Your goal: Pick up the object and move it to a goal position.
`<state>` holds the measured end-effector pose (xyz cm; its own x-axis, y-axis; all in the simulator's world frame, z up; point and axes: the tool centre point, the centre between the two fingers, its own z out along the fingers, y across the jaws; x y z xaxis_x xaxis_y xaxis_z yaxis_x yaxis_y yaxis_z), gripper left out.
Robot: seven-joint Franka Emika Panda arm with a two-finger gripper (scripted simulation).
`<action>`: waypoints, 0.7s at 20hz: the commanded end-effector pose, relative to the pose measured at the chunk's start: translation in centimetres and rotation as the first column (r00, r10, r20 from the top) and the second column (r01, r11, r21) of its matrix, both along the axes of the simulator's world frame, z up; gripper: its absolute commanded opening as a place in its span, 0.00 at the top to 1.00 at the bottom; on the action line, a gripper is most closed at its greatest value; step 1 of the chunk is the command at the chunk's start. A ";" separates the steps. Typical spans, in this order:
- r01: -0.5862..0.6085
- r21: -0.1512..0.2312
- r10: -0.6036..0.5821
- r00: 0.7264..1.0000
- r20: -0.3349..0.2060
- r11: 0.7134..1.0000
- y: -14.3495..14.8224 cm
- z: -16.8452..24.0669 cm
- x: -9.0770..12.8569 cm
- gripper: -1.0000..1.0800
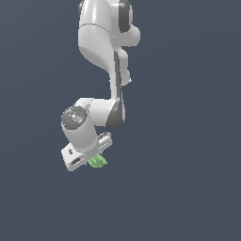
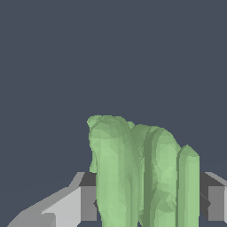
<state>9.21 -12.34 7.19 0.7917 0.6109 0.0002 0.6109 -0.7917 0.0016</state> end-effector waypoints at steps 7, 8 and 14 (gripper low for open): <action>-0.001 -0.001 0.001 1.000 0.001 1.000 2.5 3.2 -1.7 1.00; -0.001 -0.001 0.001 1.000 0.001 1.000 2.9 3.8 -2.0 1.00; -0.001 -0.001 0.001 1.000 0.000 1.000 6.2 8.1 -4.3 1.00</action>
<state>5.54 -7.01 14.07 0.7914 0.6113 -0.0007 0.6113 -0.7914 0.0017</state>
